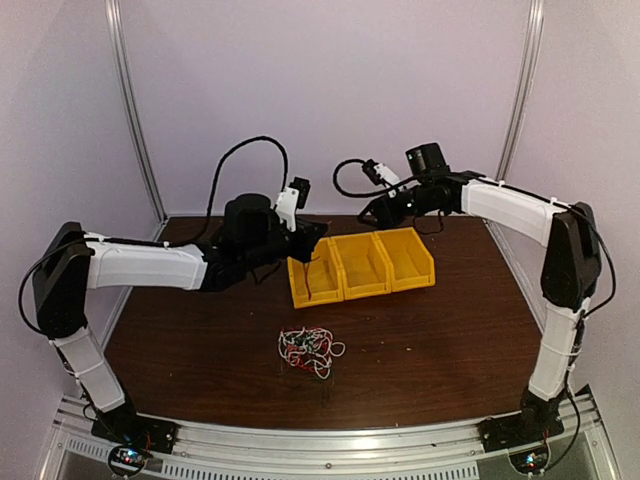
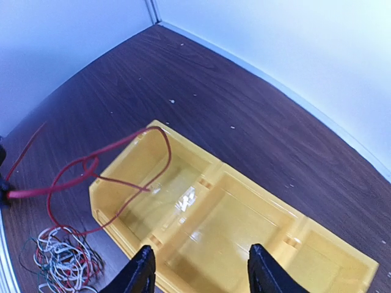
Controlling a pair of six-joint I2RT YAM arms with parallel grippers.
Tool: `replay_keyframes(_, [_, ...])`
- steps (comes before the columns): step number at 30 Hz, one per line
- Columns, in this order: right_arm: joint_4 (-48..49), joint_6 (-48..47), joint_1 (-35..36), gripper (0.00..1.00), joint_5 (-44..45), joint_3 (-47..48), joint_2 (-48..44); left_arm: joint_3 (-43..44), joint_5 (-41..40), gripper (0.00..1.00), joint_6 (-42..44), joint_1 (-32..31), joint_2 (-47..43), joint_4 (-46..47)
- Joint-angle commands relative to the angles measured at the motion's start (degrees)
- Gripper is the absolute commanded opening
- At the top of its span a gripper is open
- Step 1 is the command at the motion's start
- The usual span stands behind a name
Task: Untangle the cables
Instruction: Place the untangled cable in the bin.
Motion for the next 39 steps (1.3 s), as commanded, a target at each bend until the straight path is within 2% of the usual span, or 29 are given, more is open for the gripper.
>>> replay_keyframes(1, [-3.5,-4.3,-7.0,0.53,-4.7,-8.2,-6.4,3.4,-0.1,0.00,2.9,0.3,2.8,2.6])
replay_keyframes(3, [-5.3,-6.7,-9.4,0.54,-8.5,-11.6,-9.6,3.8,-1.6,0.00,3.5,0.3,3.6,2.5])
replay_keyframes(7, [-1.8,-8.1,-13.4,0.54,-15.5,-24.2,-20.3,6.9,-4.4,0.00,4.0,0.6,6.3,-0.6])
replay_keyframes(11, [2.6,-9.6,-14.3,0.55,-13.9,-34.8,-33.6,9.7,-5.7,0.00,-0.2,1.6,9.1,-5.7])
replay_keyframes(14, [7.4,-8.2,-14.6,0.55,-10.5,-41.4,-40.8,9.6,-6.2,0.00,-2.7,1.8,10.3,-7.6])
replay_keyframes(17, [12.7,-9.4,-15.6,0.59,-11.3,-47.6,-45.9,9.4,-5.8,0.00,-4.8,2.1,12.2,-9.1])
replay_keyframes(22, [12.5,-10.3,-17.3,0.59,-12.0,-48.0,-45.8,10.3,-3.9,0.00,-6.8,2.6,15.7,-10.2])
replay_keyframes(27, [12.2,-11.4,-17.3,0.60,-13.1,-48.3,-45.1,15.6,-3.0,0.00,-7.1,2.7,19.8,-13.7])
replay_keyframes(33, [12.1,-11.9,-17.4,0.60,-13.5,-48.5,-45.5,23.7,-4.2,0.00,-8.6,3.9,24.5,-21.0])
replay_keyframes(39, [11.8,-12.7,-17.4,0.60,-13.6,-48.6,-45.1,29.0,-5.6,0.00,-10.5,3.9,25.5,-30.2])
